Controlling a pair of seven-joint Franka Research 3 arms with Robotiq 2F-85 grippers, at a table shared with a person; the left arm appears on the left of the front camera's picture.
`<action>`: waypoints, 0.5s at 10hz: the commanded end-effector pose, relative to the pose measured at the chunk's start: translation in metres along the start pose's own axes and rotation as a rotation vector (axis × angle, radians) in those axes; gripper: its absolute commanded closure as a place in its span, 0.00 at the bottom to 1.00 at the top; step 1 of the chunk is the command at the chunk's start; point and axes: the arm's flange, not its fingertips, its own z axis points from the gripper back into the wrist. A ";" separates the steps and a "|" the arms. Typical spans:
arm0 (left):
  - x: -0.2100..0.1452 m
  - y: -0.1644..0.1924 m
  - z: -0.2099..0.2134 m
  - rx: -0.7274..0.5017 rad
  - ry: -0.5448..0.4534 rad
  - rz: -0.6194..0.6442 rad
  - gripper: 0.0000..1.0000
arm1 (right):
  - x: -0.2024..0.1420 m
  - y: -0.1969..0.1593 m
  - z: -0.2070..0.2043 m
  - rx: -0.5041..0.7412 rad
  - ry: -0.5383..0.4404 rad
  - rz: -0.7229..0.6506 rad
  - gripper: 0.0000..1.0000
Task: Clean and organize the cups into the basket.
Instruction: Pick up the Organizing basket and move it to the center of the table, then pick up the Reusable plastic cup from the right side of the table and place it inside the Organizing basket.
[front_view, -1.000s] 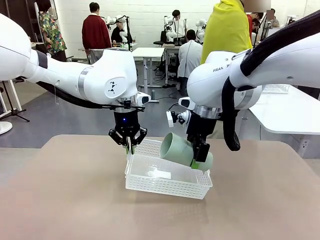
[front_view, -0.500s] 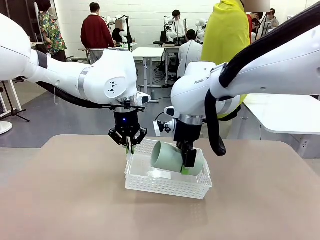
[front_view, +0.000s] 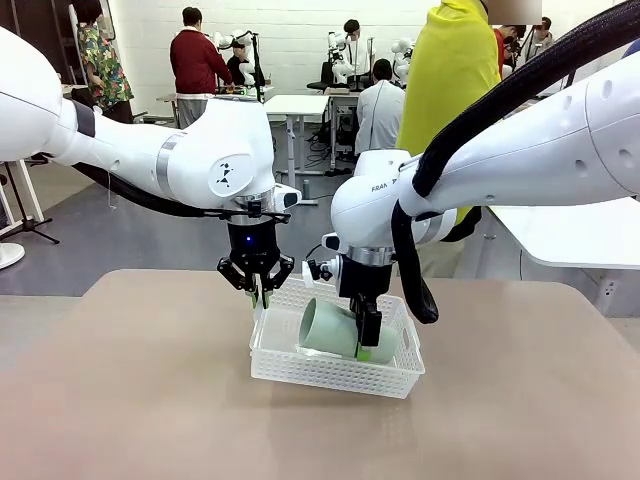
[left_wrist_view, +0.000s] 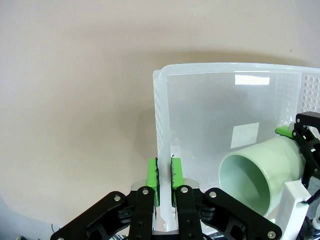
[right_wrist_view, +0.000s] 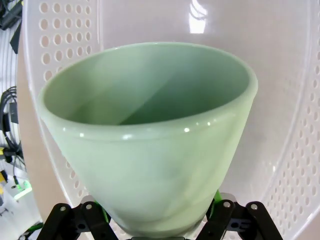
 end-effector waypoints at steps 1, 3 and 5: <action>-0.001 0.000 -0.001 0.003 0.002 -0.003 1.00 | -0.001 0.003 0.003 -0.001 0.059 -0.049 0.00; -0.001 0.000 -0.001 0.003 0.002 -0.003 1.00 | -0.003 0.005 0.004 0.009 0.065 -0.048 0.00; -0.001 0.000 -0.001 0.003 0.002 -0.003 1.00 | -0.003 0.007 0.005 0.009 0.066 -0.036 0.00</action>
